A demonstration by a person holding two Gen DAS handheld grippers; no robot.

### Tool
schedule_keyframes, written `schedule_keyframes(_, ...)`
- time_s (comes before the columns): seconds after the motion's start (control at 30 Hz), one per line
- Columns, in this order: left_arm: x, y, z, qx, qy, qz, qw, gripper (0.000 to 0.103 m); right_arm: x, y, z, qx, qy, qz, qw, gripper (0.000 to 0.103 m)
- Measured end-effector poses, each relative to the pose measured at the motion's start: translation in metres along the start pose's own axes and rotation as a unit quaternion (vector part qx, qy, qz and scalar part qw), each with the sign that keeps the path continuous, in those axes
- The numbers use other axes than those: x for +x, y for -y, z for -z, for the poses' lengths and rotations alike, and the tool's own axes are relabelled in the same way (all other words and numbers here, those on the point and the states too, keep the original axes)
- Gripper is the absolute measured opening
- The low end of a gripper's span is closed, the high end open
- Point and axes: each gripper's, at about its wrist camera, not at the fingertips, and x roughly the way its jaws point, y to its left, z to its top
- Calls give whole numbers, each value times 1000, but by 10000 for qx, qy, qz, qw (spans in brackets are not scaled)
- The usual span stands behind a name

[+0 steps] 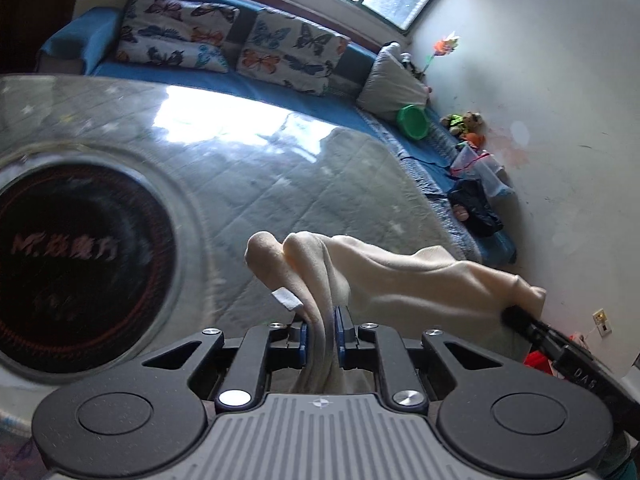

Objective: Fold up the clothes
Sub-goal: 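Lower the bundle onto the table with both grippers and open them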

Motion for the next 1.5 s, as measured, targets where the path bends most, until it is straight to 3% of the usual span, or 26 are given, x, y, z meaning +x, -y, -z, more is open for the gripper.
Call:
schedule_keyframes(0.27, 10, 26, -17, 207, 68, 195, 9996, 15, -13, 12, -21, -122, 192, 268, 9994, 10)
schedule_keyframes(0.5, 25, 38, -23, 291, -30, 244, 9993, 15, -7, 30, -21, -62, 98, 433, 9990, 10)
schedule_keyframes(0.97, 53, 25, -20, 213, -312, 124, 9992, 15, 24, 52, 2, 159, -285, 551, 9979, 10)
schedule_keyframes(1.2, 67, 13, -19, 126, -444, 28, 9989, 15, 46, 73, 17, 287, -562, 879, 9941, 11)
schedule_keyframes(1.43, 75, 10, -16, 126, -543, 22, 9984, 15, 56, 80, 22, 237, -677, 1058, 9918, 19)
schedule_keyframes(1.5, 78, 11, -14, 138, -567, 53, 9983, 15, 58, 79, 22, 189, -678, 1089, 9916, 27)
